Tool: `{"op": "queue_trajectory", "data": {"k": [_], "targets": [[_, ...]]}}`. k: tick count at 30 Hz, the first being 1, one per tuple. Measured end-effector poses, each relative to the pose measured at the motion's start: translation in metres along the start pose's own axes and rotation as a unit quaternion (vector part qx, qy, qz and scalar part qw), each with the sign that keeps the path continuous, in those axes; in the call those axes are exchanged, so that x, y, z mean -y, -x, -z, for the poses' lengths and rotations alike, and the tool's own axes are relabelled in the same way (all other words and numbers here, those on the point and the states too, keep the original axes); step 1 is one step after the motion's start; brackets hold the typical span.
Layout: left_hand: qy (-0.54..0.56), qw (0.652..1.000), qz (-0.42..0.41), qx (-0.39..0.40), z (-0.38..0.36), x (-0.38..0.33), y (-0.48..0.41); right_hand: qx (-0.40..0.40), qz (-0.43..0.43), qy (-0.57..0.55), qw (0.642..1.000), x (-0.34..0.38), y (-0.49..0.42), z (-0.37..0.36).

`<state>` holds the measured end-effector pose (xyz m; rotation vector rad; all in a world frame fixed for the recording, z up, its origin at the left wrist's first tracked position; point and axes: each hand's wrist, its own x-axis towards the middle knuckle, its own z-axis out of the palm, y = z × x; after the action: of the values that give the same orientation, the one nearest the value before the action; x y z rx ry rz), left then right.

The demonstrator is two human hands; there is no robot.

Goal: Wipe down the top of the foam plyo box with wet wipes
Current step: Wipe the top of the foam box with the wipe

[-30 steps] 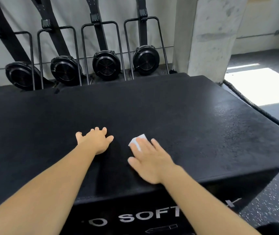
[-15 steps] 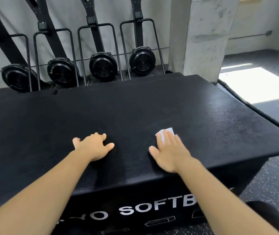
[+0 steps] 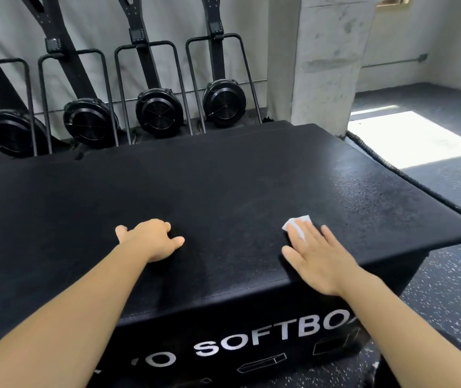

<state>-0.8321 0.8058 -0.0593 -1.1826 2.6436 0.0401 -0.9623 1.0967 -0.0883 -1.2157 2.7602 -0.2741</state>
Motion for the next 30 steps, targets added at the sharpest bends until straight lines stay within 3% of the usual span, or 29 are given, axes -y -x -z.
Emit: {"op": "queue_trajectory", "data": {"k": [4,8,12,17,23,27,30], "targets": [[0.004,1.0,-0.002,-0.002,0.0,-0.001,0.0,0.036,-0.039,-0.013,0.999,0.026,0.001,-0.002],[0.011,1.0,-0.01,-0.004,-0.002,0.001,0.0,-0.008,0.042,-0.036,0.998,0.095,0.021,-0.018],[0.01,1.0,-0.016,-0.014,-0.003,0.001,0.001,0.05,0.093,-0.045,0.993,0.142,0.028,-0.035],[0.001,1.0,-0.022,-0.018,-0.002,0.0,0.0,0.01,0.123,-0.018,0.992,0.108,0.031,-0.023],[0.0,1.0,-0.012,-0.018,0.006,-0.002,-0.006,0.011,0.028,0.049,0.998,0.021,0.026,-0.001],[0.017,1.0,0.01,-0.014,0.012,-0.005,-0.013,0.019,-0.013,0.026,0.999,0.035,0.008,0.0],[0.024,0.999,0.033,-0.033,0.015,-0.006,-0.022,0.012,0.041,-0.011,0.999,0.074,-0.003,-0.012]]}}
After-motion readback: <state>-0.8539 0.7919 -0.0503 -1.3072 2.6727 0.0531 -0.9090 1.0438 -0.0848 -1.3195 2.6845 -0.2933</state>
